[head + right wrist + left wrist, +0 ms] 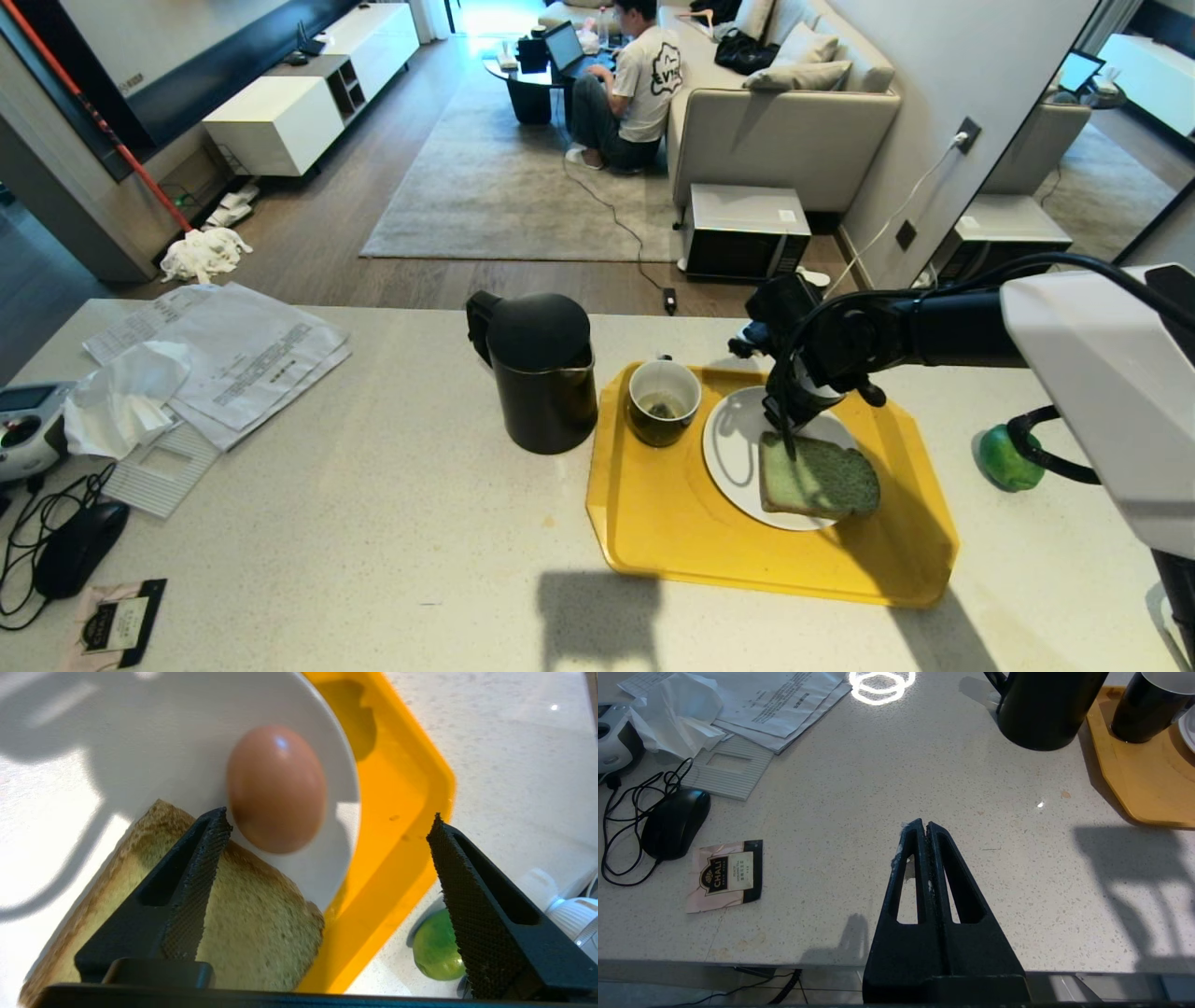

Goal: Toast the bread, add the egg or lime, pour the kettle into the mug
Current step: Put the egg in the bowl, then pick up the kettle

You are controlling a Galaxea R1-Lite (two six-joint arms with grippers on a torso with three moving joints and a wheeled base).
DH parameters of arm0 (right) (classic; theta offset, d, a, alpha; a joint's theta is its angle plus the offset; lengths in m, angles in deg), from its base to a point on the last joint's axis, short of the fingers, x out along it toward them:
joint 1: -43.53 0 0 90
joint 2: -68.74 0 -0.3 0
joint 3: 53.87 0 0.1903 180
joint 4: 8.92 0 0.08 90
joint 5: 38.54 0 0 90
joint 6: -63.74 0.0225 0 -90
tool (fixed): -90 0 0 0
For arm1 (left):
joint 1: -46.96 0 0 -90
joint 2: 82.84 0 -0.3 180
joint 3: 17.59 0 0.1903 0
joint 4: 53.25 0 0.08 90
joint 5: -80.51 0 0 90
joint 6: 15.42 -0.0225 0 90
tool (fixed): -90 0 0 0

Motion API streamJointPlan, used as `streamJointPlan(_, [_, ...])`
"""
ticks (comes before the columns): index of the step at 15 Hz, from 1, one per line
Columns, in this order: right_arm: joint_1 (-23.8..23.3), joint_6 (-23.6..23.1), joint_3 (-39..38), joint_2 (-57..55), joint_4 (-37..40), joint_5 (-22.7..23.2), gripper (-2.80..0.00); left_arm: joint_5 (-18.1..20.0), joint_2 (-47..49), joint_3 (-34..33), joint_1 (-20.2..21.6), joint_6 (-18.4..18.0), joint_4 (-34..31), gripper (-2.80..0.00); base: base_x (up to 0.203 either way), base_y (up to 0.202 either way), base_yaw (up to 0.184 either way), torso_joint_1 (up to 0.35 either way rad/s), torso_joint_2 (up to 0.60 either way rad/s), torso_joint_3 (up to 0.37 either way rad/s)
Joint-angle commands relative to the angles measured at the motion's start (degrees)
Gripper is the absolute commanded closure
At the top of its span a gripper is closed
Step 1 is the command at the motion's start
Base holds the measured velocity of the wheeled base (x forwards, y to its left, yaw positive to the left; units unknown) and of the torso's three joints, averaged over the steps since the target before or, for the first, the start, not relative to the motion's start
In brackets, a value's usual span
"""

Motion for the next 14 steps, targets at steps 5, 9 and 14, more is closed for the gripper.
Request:
streamJointPlan(5, [0.8, 3.1, -7.9, 16.5, -0.1, 0.5, -2.80, 0.0, 0.0, 0.0, 0.0, 0.0, 0.0, 0.00, 0.000, 0.000, 0.000, 0.000, 0.00, 0.000])
streamJointPlan(9, [1.2, 5.3, -16.2, 31.5, -0.7, 1.4, -2.80, 0.0, 0.0, 0.0, 0.0, 0.0, 0.0, 0.00, 0.000, 0.000, 0.000, 0.000, 0.00, 0.000])
streamJointPlan(14, [1.3, 6.1, -25.5, 49.9, -1.0, 3.0, 0.00, 0.1, 0.0, 0.0, 0.0, 0.0, 0.0, 0.00, 0.000, 0.000, 0.000, 0.000, 0.00, 0.000])
